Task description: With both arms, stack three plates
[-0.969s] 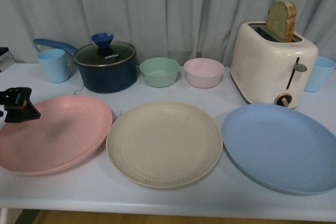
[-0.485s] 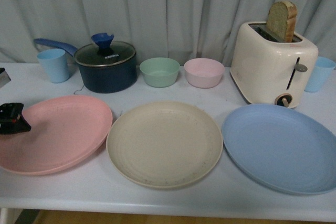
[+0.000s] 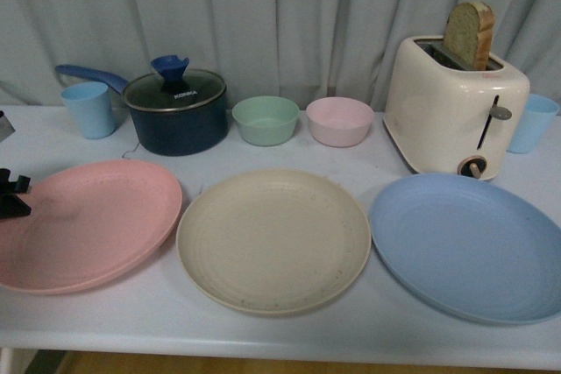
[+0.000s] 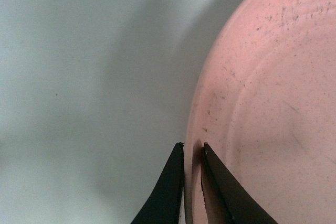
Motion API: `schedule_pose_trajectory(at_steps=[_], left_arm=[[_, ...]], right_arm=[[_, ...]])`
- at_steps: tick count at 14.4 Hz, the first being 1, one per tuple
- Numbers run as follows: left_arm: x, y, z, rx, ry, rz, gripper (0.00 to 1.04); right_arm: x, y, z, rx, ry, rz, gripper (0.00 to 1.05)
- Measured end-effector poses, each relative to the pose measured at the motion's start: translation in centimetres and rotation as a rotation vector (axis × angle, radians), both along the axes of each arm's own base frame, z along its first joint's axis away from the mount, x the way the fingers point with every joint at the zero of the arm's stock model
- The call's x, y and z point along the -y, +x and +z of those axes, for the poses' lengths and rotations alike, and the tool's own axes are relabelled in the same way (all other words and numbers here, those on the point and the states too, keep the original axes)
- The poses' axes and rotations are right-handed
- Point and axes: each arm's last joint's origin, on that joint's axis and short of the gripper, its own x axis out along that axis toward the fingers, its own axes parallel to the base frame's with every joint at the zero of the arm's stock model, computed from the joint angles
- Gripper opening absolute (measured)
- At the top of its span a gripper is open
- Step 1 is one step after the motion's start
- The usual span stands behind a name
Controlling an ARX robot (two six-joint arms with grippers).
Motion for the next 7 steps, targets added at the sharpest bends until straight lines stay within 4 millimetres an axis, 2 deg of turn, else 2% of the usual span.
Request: schedule_pose_trajectory(at_steps=[2,4,7], left_arm=[[-0.2,-0.8,0.7,0.009,-0.02,0.025,0.03],[-0.1,-1.7,2.0,0.022,-0.001,0.051,0.03],[0.2,-2.9,5.6,0.065,0.081,0.095,0.03]], right_arm=[[0.0,0.0,0.0,0.0,0.0,0.0,0.98],[0.0,0.0,0.0,0.0,0.0,0.0,0.98],[0.0,0.0,0.0,0.0,0.0,0.0,0.98]])
